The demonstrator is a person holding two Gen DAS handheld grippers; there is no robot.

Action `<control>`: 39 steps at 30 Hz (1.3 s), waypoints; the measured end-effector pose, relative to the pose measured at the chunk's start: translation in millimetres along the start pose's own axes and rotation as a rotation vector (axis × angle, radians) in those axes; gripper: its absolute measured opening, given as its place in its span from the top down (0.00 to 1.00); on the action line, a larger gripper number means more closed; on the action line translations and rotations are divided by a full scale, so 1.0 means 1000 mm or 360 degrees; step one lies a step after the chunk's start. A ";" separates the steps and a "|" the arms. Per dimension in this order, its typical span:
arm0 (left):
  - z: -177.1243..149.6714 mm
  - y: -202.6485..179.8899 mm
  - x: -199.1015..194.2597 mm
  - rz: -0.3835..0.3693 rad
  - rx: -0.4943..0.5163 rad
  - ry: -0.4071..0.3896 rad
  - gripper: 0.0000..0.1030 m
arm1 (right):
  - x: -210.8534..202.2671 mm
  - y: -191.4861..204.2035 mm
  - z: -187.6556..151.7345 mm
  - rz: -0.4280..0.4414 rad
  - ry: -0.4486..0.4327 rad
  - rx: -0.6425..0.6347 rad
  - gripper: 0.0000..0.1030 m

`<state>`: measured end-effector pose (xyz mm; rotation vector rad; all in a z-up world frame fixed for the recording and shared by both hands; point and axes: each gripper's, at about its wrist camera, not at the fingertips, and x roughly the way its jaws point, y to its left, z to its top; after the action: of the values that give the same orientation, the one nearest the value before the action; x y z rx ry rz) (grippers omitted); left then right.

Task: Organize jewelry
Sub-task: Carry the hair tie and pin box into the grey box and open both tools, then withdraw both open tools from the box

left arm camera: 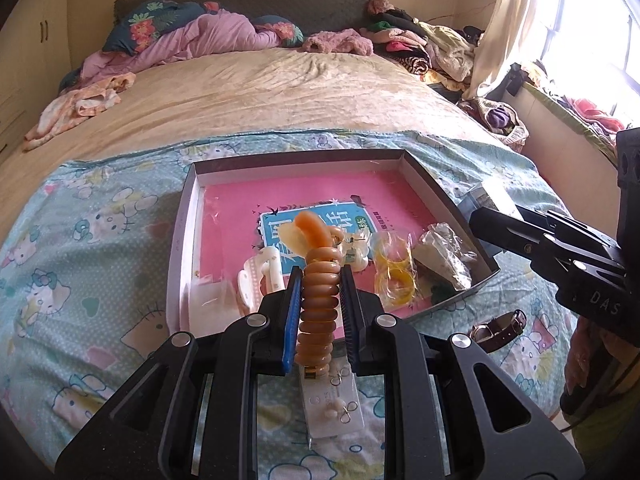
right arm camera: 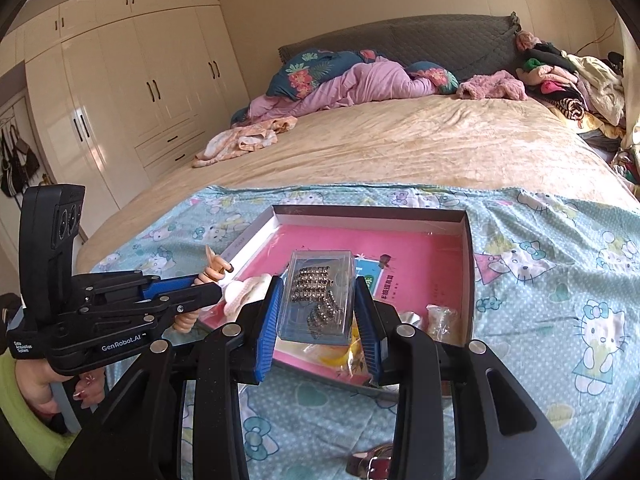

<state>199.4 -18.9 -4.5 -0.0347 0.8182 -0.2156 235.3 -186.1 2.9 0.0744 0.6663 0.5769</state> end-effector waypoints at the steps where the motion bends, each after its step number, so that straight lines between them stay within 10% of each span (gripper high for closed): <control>1: 0.001 0.000 0.003 -0.0003 -0.0001 0.0007 0.89 | 0.003 -0.001 0.000 -0.0005 0.0009 0.0000 0.67; 21: -0.001 0.001 0.048 -0.0022 0.0001 0.0137 0.88 | 0.044 -0.013 -0.009 -0.0058 0.0164 0.0045 0.67; 31: -0.002 0.002 0.044 -0.0010 0.0004 0.0131 0.66 | 0.051 -0.015 -0.010 -0.0067 0.0219 0.0068 0.66; 39: -0.002 0.004 0.035 -0.0005 -0.0007 0.0119 0.63 | 0.043 -0.016 -0.010 -0.0086 0.0194 0.0101 0.47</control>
<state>222.2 -22.6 -31.6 -0.0321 0.8931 -0.2193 264.6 -177.6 -33.3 0.0810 0.8029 0.5113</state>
